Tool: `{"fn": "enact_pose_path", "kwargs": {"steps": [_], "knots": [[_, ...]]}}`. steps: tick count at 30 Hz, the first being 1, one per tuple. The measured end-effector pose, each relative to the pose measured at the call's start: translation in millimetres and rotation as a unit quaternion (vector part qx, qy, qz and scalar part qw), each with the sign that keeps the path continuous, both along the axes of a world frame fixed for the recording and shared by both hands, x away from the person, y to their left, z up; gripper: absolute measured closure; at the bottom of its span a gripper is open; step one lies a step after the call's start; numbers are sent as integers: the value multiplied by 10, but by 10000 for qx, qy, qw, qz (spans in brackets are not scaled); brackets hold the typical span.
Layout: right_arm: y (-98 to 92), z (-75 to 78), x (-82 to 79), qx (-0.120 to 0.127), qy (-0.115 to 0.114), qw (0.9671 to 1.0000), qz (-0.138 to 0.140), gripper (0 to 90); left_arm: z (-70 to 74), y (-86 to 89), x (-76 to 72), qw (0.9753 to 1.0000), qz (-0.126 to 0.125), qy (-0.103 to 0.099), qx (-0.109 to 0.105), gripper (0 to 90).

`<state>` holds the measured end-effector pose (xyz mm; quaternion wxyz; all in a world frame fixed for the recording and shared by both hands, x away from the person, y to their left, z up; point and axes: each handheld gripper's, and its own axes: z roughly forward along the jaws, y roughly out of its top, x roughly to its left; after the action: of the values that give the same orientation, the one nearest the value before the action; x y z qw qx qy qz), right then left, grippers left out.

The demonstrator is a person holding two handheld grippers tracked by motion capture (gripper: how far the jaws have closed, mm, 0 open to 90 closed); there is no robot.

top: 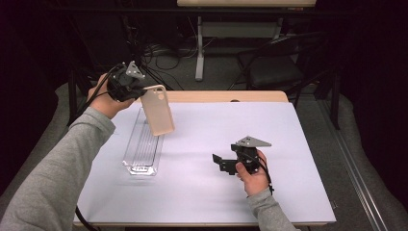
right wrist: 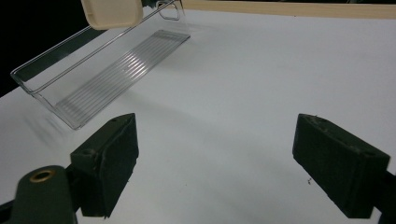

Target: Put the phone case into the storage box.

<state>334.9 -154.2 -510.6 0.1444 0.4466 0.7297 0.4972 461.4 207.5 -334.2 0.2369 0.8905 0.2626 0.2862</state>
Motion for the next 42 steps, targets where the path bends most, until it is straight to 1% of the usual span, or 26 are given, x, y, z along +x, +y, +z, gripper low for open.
{"fn": "enact_pose_path", "kwargs": {"steps": [2,9,13,18,20,23,25,30,36,37,38,41,42], "knots": [[-8,-3,0,-1,-2,10000,-6,141,4,17,13,10000,17,-13,34,803],[-43,-13,-14,-50,19,10000,-73,140,-2,79,66,9999,97,18,47,803],[-56,-13,-12,-37,3,9999,-107,141,-11,113,94,9999,122,41,54,802],[-69,-19,-29,-57,5,9999,-135,141,-18,144,121,9999,145,0,73,802],[-71,-20,-32,-56,9,9999,-148,141,-23,153,138,9999,155,44,58,801],[-72,-21,-32,-49,17,9999,-160,141,-34,154,153,9998,164,39,62,801],[-70,-20,-31,-45,25,9999,-156,141,-47,153,187,9998,156,127,76,801],[-67,-27,-27,-46,44,9999,-160,141,-70,139,229,9997,190,63,115,801],[-85,-30,-25,-39,45,9998,-180,141,-76,173,272,9998,179,65,114,801],[-87,-32,-23,-37,46,9998,-182,141,-77,184,279,9997,180,25,144,802],[-87,-33,-23,-35,48,9998,-189,141,-77,184,279,9997,180,25,144,801],[-89,-38,-21,-44,64,9998,-197,141,-76,229,299,9996,215,-111,137,801],[-89,-40,-21,-52,68,9998,-200,141,-73,239,303,9996,210,-121,134,801]]}}
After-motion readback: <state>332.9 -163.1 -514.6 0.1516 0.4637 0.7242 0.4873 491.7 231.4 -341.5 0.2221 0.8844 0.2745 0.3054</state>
